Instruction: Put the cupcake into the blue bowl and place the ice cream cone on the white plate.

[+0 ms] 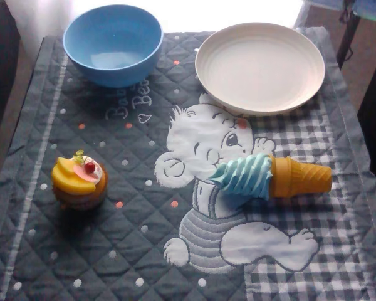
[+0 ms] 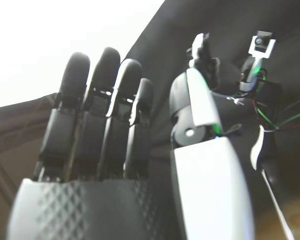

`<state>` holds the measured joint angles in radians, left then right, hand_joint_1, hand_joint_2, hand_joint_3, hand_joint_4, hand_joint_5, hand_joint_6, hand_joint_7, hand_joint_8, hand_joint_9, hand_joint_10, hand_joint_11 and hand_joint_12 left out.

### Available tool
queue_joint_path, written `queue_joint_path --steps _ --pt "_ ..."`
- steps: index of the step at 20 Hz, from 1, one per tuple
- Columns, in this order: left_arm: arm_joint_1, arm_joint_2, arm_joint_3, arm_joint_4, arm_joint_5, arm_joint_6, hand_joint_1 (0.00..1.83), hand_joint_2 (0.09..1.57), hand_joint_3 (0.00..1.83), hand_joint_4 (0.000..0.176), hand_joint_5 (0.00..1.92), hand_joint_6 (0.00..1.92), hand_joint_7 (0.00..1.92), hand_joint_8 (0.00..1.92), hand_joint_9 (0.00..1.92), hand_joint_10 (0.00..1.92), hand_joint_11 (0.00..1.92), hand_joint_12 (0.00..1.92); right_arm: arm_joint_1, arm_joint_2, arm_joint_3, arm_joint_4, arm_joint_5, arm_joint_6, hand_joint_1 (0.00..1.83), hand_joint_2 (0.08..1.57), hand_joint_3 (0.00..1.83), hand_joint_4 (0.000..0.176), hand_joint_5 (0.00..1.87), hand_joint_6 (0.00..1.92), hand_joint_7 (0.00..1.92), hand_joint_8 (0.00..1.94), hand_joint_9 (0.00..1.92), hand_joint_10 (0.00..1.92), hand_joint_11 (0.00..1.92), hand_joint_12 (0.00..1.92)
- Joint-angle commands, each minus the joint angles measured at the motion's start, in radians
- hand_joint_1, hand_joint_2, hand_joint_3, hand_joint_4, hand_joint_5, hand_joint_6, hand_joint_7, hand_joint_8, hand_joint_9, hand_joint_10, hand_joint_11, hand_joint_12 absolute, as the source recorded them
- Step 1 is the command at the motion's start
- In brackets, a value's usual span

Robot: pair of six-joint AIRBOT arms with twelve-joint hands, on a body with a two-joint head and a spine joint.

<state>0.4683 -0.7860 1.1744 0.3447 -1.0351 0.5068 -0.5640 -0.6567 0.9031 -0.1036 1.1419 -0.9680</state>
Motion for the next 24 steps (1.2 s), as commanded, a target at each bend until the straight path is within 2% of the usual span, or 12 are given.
queue_joint_path --steps 1,3,4,5,6,8,10,11,13,15,18,24 --pt "-0.013 0.004 -0.003 -0.041 -0.096 -0.001 0.57 1.05 0.01 0.045 0.33 0.00 0.38 0.00 0.41 0.01 0.00 0.90 0.012 0.000 0.001 0.025 0.114 -0.003 0.56 1.02 0.00 0.000 0.28 0.00 0.45 0.01 0.38 0.04 0.00 0.74" --pt "-0.013 0.005 -0.006 -0.040 -0.094 -0.002 0.29 1.13 0.00 0.041 0.33 0.00 0.37 0.00 0.40 0.00 0.00 0.91 0.012 0.000 0.000 0.024 0.114 -0.002 0.53 0.98 0.00 0.000 0.23 0.00 0.44 0.00 0.38 0.02 0.00 0.70" --pt "-0.013 0.005 -0.007 -0.033 -0.090 -0.003 0.51 1.13 0.00 0.006 0.35 0.01 0.42 0.02 0.46 0.02 0.07 0.94 0.012 0.000 -0.001 0.024 0.114 -0.002 0.56 0.96 0.00 0.000 0.24 0.00 0.45 0.01 0.40 0.02 0.00 0.71" --pt "-0.013 0.005 -0.009 -0.015 -0.077 -0.013 0.71 1.14 0.00 0.000 0.36 0.00 0.44 0.01 0.47 0.01 0.06 1.00 0.012 0.000 -0.007 0.022 0.114 -0.002 0.59 0.93 0.00 0.000 0.27 0.02 0.47 0.01 0.41 0.02 0.00 0.71" --pt "-0.013 0.005 -0.009 0.005 -0.066 -0.029 0.73 1.12 0.00 0.000 0.36 0.00 0.43 0.00 0.47 0.01 0.06 1.02 0.012 0.002 -0.011 0.018 0.114 -0.002 0.59 0.89 0.00 0.000 0.28 0.01 0.47 0.01 0.40 0.01 0.00 0.67" --pt "-0.013 0.016 -0.013 0.075 -0.024 -0.094 0.81 0.95 0.00 0.043 0.32 0.00 0.41 0.00 0.49 0.01 0.10 0.92 0.007 0.013 -0.032 0.001 0.091 0.000 0.59 0.85 0.00 0.000 0.30 0.01 0.46 0.00 0.38 0.00 0.00 0.74" --pt "-0.012 0.035 -0.029 0.130 0.016 -0.127 0.64 0.98 0.01 0.027 0.32 0.00 0.40 0.00 0.47 0.00 0.15 0.79 0.004 0.034 -0.051 -0.030 0.042 0.020 0.59 0.81 0.00 0.015 0.32 0.01 0.47 0.01 0.41 0.01 0.00 0.72" --pt "-0.011 0.055 -0.050 0.176 0.052 -0.144 0.59 1.00 0.01 0.013 0.33 0.01 0.43 0.01 0.49 0.01 0.18 0.79 0.003 0.052 -0.064 -0.065 -0.008 0.054 0.57 0.80 0.00 0.005 0.29 0.00 0.45 0.00 0.41 0.01 0.00 0.74" --pt "-0.009 0.089 -0.087 0.250 0.098 -0.176 0.78 0.96 0.00 0.000 0.41 0.00 0.52 0.00 0.53 0.00 0.30 0.57 -0.003 0.079 -0.082 -0.115 -0.088 0.113 0.68 0.83 0.00 0.000 0.31 0.00 0.39 0.00 0.34 0.00 0.00 0.84" --pt "-0.009 0.108 -0.110 0.331 0.138 -0.235 0.81 0.90 0.00 0.000 0.37 0.00 0.43 0.00 0.45 0.00 0.36 0.34 -0.023 0.094 -0.092 -0.147 -0.152 0.163 0.64 0.84 0.00 0.012 0.30 0.00 0.32 0.00 0.32 0.00 0.00 0.94" --pt "-0.014 0.113 -0.126 0.487 0.201 -0.361 0.76 0.93 0.00 0.000 0.41 0.01 0.51 0.00 0.52 0.00 0.40 0.18 -0.067 0.119 -0.108 -0.165 -0.221 0.204 0.66 0.78 0.00 0.000 0.22 0.00 0.25 0.00 0.27 0.00 0.00 0.87" --pt "-0.064 0.102 -0.140 0.752 0.281 -0.572 0.73 0.88 0.00 0.000 0.47 0.01 0.49 0.01 0.51 0.01 0.23 0.80 -0.090 0.140 -0.122 -0.235 -0.346 0.283 0.64 0.79 0.01 0.000 0.12 0.00 0.23 0.00 0.26 0.00 0.02 0.77"
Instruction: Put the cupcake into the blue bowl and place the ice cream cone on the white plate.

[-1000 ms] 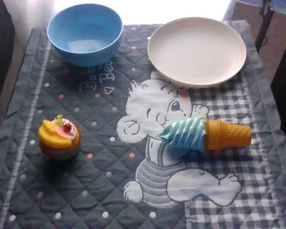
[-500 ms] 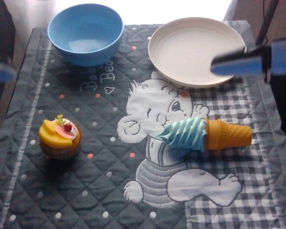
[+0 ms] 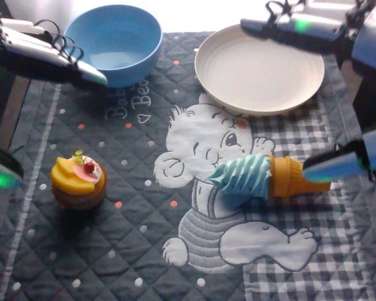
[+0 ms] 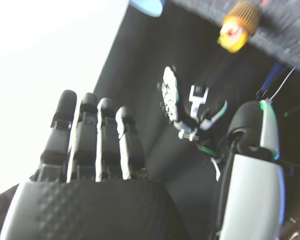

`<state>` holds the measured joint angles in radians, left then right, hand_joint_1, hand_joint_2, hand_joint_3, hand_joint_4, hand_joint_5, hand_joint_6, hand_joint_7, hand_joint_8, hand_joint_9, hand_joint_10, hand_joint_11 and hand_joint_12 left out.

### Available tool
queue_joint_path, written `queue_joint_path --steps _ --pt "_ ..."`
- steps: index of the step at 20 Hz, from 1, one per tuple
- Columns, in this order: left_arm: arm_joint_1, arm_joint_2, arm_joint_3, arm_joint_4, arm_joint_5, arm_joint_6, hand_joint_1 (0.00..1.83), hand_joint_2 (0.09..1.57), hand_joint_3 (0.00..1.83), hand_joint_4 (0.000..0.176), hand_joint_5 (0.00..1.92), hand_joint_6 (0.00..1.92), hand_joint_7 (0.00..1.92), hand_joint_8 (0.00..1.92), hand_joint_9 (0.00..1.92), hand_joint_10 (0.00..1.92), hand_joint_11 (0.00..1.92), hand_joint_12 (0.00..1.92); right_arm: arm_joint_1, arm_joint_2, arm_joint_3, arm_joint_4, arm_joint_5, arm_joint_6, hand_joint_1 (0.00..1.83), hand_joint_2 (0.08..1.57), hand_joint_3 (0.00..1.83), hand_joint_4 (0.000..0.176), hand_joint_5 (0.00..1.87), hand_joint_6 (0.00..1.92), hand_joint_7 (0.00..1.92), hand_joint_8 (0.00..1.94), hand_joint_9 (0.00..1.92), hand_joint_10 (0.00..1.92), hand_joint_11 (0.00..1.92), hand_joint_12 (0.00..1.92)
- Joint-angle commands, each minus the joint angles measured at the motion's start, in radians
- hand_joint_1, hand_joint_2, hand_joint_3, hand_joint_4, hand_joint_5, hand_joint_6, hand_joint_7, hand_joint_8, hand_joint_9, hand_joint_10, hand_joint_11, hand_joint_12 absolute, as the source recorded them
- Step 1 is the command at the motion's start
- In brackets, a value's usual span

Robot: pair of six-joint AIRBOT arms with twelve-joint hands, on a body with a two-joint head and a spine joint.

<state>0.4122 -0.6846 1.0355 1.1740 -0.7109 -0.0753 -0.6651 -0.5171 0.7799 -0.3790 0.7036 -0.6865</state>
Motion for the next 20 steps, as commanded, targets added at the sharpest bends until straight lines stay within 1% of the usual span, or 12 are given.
queue_joint_path --steps 1,3,4,6,8,9,10,13,15,16,19,20 --pt "-0.019 -0.007 -0.001 -0.026 -0.028 -0.027 0.70 0.90 0.00 0.000 0.47 0.00 0.49 0.00 0.54 0.01 0.28 0.76 0.011 0.000 0.001 0.027 0.073 0.014 0.64 0.80 0.01 0.000 0.11 0.00 0.23 0.00 0.26 0.00 0.04 0.77" --pt "-0.031 -0.019 -0.001 0.031 -0.010 -0.068 0.73 0.92 0.00 0.000 0.44 0.00 0.51 0.00 0.57 0.02 0.33 0.77 0.011 -0.003 0.003 -0.001 0.033 0.047 0.62 0.80 0.01 0.000 0.10 0.00 0.25 0.01 0.25 0.00 0.02 0.75" --pt "-0.031 -0.024 0.000 0.047 -0.003 -0.079 0.73 0.92 0.00 0.000 0.43 0.00 0.52 0.00 0.59 0.01 0.31 0.83 0.010 -0.006 0.005 -0.014 0.016 0.065 0.65 0.81 0.01 0.000 0.09 0.00 0.23 0.00 0.21 0.01 0.00 0.64" --pt "-0.031 -0.036 0.004 0.083 0.010 -0.104 0.71 0.91 0.00 0.000 0.41 0.00 0.51 0.00 0.56 0.00 0.22 0.94 0.004 -0.022 0.013 -0.051 -0.024 0.113 0.64 0.79 0.00 0.000 0.11 0.01 0.27 0.02 0.25 0.02 0.03 0.62" --pt "-0.029 -0.049 0.009 0.113 0.020 -0.131 0.72 0.91 0.00 0.000 0.38 0.00 0.47 0.00 0.54 0.00 0.15 1.06 -0.007 -0.050 0.029 -0.081 -0.052 0.157 0.61 0.83 0.00 0.000 0.14 0.00 0.26 0.00 0.26 0.00 0.00 0.72" --pt "-0.023 -0.057 0.013 0.116 0.026 -0.132 0.73 0.90 0.00 0.000 0.39 0.01 0.48 0.00 0.55 0.01 0.16 1.08 -0.017 -0.061 0.035 -0.083 -0.057 0.165 0.60 0.82 0.00 0.000 0.15 0.00 0.26 0.00 0.27 0.00 0.00 0.79" --pt "-0.009 -0.070 0.021 0.116 0.034 -0.132 0.76 0.90 0.00 0.000 0.39 0.01 0.48 0.00 0.56 0.01 0.17 1.09 -0.035 -0.076 0.044 -0.080 -0.057 0.173 0.63 0.83 0.00 0.000 0.15 0.00 0.25 0.00 0.26 0.00 0.00 0.80" --pt "0.032 -0.109 0.052 0.106 0.041 -0.139 0.74 0.86 0.00 0.000 0.42 0.00 0.52 0.01 0.58 0.01 0.14 1.18 -0.081 -0.111 0.064 -0.061 -0.057 0.180 0.56 0.86 0.00 0.000 0.18 0.01 0.29 0.01 0.28 0.00 0.00 0.89" --pt "0.054 -0.131 0.069 0.103 0.046 -0.149 0.72 0.84 0.00 0.000 0.45 0.01 0.56 0.02 0.60 0.02 0.15 1.19 -0.098 -0.127 0.074 -0.048 -0.057 0.180 0.55 0.84 0.00 0.000 0.21 0.01 0.32 0.01 0.29 0.01 0.01 0.89" --pt "0.069 -0.145 0.079 0.103 0.052 -0.154 0.75 0.84 0.00 0.000 0.48 0.01 0.58 0.01 0.61 0.01 0.17 1.11 -0.115 -0.141 0.081 -0.039 -0.057 0.180 0.55 0.84 0.00 0.000 0.23 0.02 0.33 0.01 0.31 0.01 0.02 0.89" --pt "0.089 -0.186 0.114 0.109 0.059 -0.180 0.79 0.83 0.00 0.000 0.48 0.00 0.58 0.00 0.62 0.00 0.25 0.96 -0.156 -0.168 0.103 -0.005 -0.052 0.180 0.58 0.82 0.00 0.000 0.26 0.01 0.35 0.00 0.33 0.01 0.01 0.94" --pt "0.090 -0.201 0.125 0.117 0.062 -0.190 0.81 0.83 0.00 0.000 0.48 0.00 0.58 0.00 0.63 0.00 0.27 0.96 -0.167 -0.177 0.109 0.007 -0.050 0.180 0.58 0.81 0.00 0.000 0.26 0.00 0.33 0.00 0.32 0.00 0.00 0.91"
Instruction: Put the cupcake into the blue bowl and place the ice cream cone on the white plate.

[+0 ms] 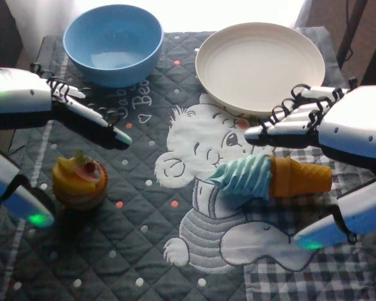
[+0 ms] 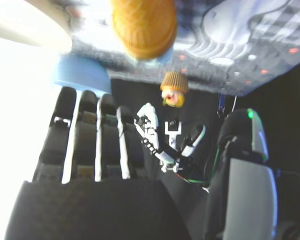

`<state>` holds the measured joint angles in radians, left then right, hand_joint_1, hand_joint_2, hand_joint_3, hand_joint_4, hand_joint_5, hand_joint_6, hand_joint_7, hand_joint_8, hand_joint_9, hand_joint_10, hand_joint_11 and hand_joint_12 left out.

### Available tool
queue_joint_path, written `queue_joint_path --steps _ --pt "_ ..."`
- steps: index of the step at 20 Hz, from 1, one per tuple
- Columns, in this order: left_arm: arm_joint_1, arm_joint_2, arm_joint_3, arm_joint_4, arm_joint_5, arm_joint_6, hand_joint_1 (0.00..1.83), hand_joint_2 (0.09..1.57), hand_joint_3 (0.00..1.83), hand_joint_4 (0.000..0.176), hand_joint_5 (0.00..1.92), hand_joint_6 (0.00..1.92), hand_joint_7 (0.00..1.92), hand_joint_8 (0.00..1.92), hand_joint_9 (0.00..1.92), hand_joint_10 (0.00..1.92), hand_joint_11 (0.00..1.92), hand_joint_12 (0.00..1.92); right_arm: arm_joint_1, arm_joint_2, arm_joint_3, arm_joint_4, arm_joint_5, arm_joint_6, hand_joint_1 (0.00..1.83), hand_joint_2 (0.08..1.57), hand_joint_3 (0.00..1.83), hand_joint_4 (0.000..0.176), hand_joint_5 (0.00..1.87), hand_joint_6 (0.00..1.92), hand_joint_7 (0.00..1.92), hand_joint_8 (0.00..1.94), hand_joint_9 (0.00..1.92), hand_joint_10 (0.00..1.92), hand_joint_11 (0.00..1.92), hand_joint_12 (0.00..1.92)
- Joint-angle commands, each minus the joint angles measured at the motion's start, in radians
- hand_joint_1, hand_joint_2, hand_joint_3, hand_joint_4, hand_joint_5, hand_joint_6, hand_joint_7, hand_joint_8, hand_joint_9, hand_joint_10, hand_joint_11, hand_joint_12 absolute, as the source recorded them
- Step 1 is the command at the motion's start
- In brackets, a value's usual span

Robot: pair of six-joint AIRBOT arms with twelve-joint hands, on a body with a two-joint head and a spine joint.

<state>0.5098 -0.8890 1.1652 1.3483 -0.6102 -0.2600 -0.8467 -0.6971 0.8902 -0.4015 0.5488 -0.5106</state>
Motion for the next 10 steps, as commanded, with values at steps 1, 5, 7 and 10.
queue_joint_path --steps 1,5,7,10 --pt "-0.006 -0.008 0.004 -0.049 -0.034 -0.013 0.80 0.83 0.00 0.000 0.49 0.01 0.59 0.00 0.63 0.00 0.27 0.96 0.003 -0.004 0.006 0.043 0.109 0.005 0.59 0.81 0.00 0.000 0.28 0.01 0.35 0.01 0.33 0.01 0.02 0.92" --pt "0.002 -0.030 0.023 -0.020 -0.021 -0.038 0.82 0.80 0.00 0.000 0.49 0.00 0.59 0.01 0.68 0.02 0.34 1.04 -0.006 -0.026 0.025 0.063 0.112 0.005 0.59 0.78 0.00 0.000 0.27 0.00 0.35 0.01 0.33 0.00 0.05 0.82" --pt "0.012 -0.039 0.033 -0.021 -0.015 -0.041 0.82 0.80 0.00 0.000 0.50 0.00 0.61 0.01 0.71 0.03 0.37 1.06 -0.006 -0.039 0.036 0.071 0.112 0.005 0.59 0.78 0.00 0.000 0.26 0.00 0.34 0.00 0.31 0.00 0.01 0.82" --pt "0.024 -0.048 0.040 -0.024 -0.011 -0.041 0.82 0.80 0.00 0.000 0.50 0.00 0.59 0.00 0.65 0.00 0.26 1.07 -0.006 -0.053 0.049 0.079 0.112 0.005 0.58 0.78 0.00 0.000 0.27 0.00 0.35 0.01 0.32 0.01 0.03 0.87"
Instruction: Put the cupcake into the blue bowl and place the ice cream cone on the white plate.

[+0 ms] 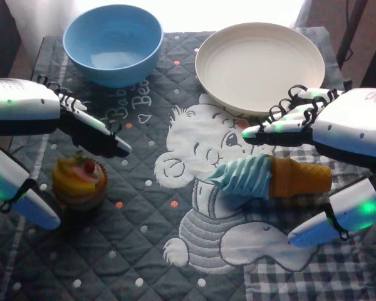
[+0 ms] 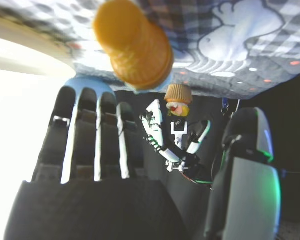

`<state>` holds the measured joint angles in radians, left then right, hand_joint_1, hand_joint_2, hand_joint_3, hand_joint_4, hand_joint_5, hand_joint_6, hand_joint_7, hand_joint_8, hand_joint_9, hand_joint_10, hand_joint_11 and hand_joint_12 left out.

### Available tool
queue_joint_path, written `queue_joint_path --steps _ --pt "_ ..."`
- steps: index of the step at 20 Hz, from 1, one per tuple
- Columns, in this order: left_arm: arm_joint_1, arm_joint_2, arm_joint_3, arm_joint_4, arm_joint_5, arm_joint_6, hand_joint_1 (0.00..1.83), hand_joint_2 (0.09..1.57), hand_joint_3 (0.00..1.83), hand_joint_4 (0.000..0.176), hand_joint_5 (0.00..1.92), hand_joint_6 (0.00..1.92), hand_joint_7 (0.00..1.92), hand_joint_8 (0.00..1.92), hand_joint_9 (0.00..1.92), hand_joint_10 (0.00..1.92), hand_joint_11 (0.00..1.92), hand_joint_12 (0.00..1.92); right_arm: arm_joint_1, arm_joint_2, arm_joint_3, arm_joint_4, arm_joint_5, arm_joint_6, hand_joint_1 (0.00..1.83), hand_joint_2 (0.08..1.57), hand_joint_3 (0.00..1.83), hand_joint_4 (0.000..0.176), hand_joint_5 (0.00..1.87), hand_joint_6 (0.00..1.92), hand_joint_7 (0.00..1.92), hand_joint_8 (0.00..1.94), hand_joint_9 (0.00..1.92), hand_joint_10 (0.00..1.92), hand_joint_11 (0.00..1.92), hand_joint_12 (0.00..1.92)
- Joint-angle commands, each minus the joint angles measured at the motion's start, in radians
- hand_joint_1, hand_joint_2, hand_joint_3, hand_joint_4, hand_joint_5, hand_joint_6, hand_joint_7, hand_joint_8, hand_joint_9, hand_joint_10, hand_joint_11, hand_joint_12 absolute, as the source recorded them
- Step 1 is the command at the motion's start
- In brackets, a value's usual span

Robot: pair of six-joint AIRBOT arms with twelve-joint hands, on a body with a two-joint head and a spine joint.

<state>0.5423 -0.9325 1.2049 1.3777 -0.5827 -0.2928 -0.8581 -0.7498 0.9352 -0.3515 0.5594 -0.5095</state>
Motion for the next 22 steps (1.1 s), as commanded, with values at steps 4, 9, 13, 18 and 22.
queue_joint_path --steps 4,9,13,18,22 --pt "0.002 -0.018 0.008 -0.050 -0.031 -0.008 0.81 0.81 0.00 0.000 0.50 0.00 0.57 0.00 0.60 0.00 0.24 1.01 0.006 -0.025 0.021 0.035 0.100 0.003 0.56 0.78 0.00 0.000 0.27 0.00 0.36 0.00 0.32 0.00 0.04 0.82" --pt "0.009 -0.031 0.016 -0.050 -0.024 -0.009 0.77 0.81 0.00 0.000 0.50 0.00 0.57 0.00 0.59 0.00 0.22 1.00 0.006 -0.054 0.048 0.048 0.100 0.003 0.59 0.76 0.00 0.000 0.29 0.01 0.36 0.01 0.33 0.00 0.13 0.63" --pt "0.011 -0.041 0.024 -0.050 -0.021 -0.009 0.80 0.80 0.00 0.000 0.51 0.00 0.58 0.00 0.63 0.01 0.24 1.07 0.006 -0.074 0.062 0.052 0.099 0.003 0.60 0.77 0.00 0.009 0.30 0.01 0.35 0.00 0.33 0.00 0.14 0.64" --pt "0.025 -0.048 0.026 -0.050 -0.017 -0.009 0.78 0.81 0.00 0.000 0.50 0.00 0.57 0.00 0.63 0.01 0.26 1.03 0.006 -0.100 0.078 0.052 0.090 0.003 0.60 0.77 0.00 0.000 0.28 0.00 0.34 0.00 0.34 0.01 0.14 0.64" --pt "0.035 -0.058 0.033 -0.046 -0.014 -0.011 0.81 0.82 0.00 0.000 0.50 0.00 0.55 0.00 0.62 0.00 0.25 1.01 0.006 -0.111 0.092 0.060 0.088 0.003 0.62 0.81 0.00 0.000 0.29 0.00 0.38 0.00 0.45 0.02 0.26 0.70"
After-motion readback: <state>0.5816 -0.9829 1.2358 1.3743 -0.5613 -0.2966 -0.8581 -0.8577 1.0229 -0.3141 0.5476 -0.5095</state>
